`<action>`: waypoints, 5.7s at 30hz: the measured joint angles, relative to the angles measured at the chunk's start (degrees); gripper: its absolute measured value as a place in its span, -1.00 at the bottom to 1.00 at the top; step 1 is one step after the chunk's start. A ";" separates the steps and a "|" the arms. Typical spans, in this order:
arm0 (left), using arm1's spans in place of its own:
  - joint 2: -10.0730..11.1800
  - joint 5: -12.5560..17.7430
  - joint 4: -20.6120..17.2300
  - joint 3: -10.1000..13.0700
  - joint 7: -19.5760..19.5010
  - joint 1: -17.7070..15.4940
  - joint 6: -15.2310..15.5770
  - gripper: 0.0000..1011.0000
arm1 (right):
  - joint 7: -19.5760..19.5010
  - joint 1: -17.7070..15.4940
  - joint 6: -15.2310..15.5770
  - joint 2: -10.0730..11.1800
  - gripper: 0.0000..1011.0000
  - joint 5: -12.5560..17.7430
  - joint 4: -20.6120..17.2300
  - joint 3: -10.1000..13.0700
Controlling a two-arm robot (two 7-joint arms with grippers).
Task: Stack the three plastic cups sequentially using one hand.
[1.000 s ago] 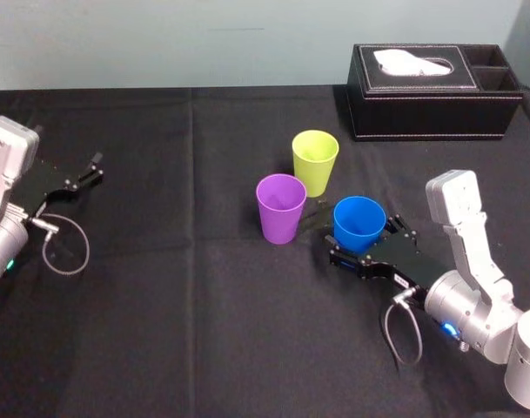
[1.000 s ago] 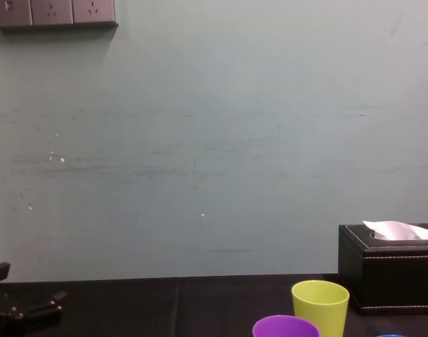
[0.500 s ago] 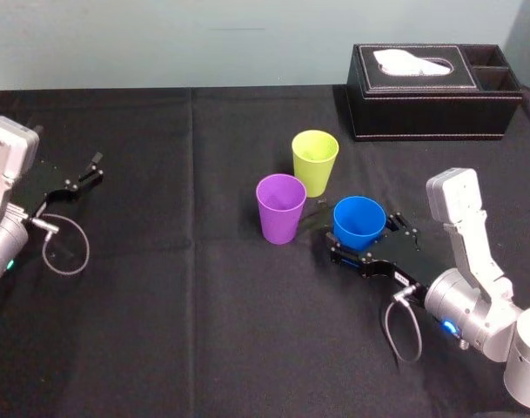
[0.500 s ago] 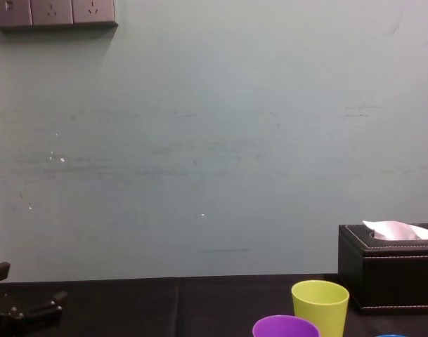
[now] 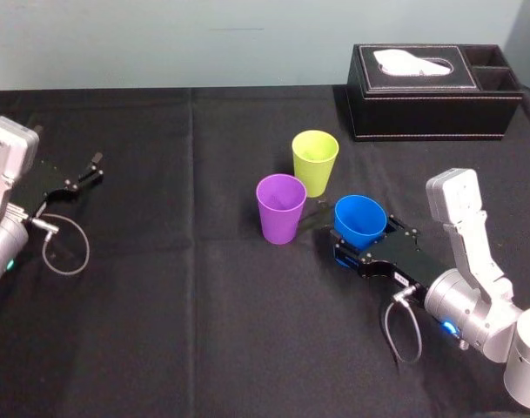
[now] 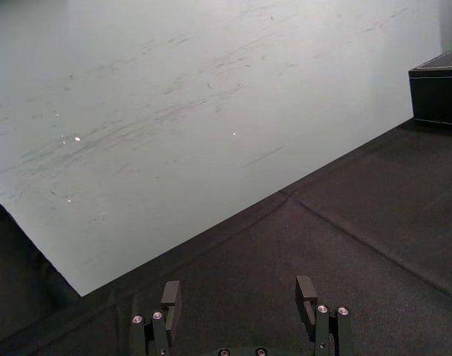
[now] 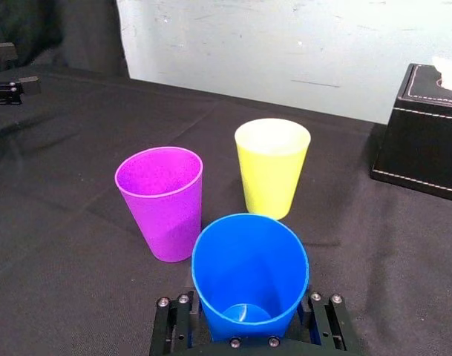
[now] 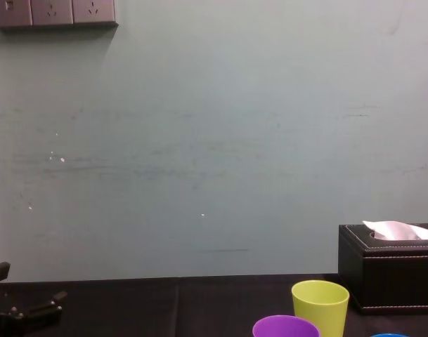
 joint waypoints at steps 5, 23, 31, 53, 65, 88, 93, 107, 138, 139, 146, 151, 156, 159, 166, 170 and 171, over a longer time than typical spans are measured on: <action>0.00 0.00 0.00 0.00 0.00 0.00 0.00 1.00 | 0.00 -0.16 0.00 -0.09 0.42 0.03 -0.28 0.37; 0.00 0.00 0.00 0.00 0.00 0.00 0.00 1.00 | 2.72 5.26 6.32 0.98 0.42 2.05 -3.86 2.13; 0.00 0.00 0.00 0.00 0.00 0.00 0.00 1.00 | 3.40 12.50 10.18 0.86 0.42 3.51 -2.91 0.92; 0.00 0.00 0.00 0.00 0.00 0.00 0.00 1.00 | 3.55 25.33 10.21 -2.75 0.42 1.40 10.31 -5.50; 0.00 0.00 0.00 0.00 0.00 0.00 0.00 1.00 | 3.42 26.46 9.14 -4.19 0.42 0.37 13.36 -6.10; 0.00 0.00 0.00 0.00 0.00 0.00 0.00 1.00 | 3.71 26.51 8.95 -4.68 0.42 -0.11 14.57 -6.08; 0.00 0.00 0.00 0.00 0.00 0.00 0.00 1.00 | 3.72 26.50 8.95 -4.66 0.62 -0.10 14.53 -6.06; 0.00 0.00 0.00 0.00 0.00 0.00 0.00 1.00 | 3.73 26.45 8.98 -4.60 0.98 -0.09 14.45 -6.05; 0.00 0.00 0.00 0.00 0.00 0.00 0.00 1.00 | 13.18 5.53 9.44 12.67 0.98 10.31 -6.93 1.98; 0.00 0.00 0.00 0.00 0.00 0.00 0.00 1.00 | 13.64 4.71 9.10 13.23 0.98 10.53 -7.18 1.98; 0.00 0.00 0.00 0.00 0.00 0.00 0.00 1.00 | 15.34 1.52 7.70 15.23 0.98 11.46 -7.80 0.26; 0.00 0.00 0.00 0.00 0.00 0.00 0.00 1.00 | 15.30 1.46 7.55 15.20 0.98 11.43 -7.72 -1.76; 0.00 0.00 0.00 0.00 0.00 0.00 0.00 1.00 | 14.66 3.00 7.37 14.48 0.98 10.68 -6.79 -4.46; 0.00 0.00 0.00 0.00 0.00 0.00 0.00 1.00 | 14.12 4.31 7.10 13.78 0.98 10.19 -5.83 -5.92; 0.00 0.00 0.00 0.00 0.00 0.00 0.00 1.00 | 13.25 7.37 6.49 11.95 0.98 9.57 -3.01 -8.68; 0.00 0.00 0.00 0.00 0.00 0.00 0.00 1.00 | 12.66 9.23 6.20 10.64 0.98 9.13 -0.88 -10.18; 0.00 0.00 0.00 0.00 0.00 0.00 0.00 1.00 | 12.52 9.47 6.09 10.43 0.98 9.06 -0.53 -10.36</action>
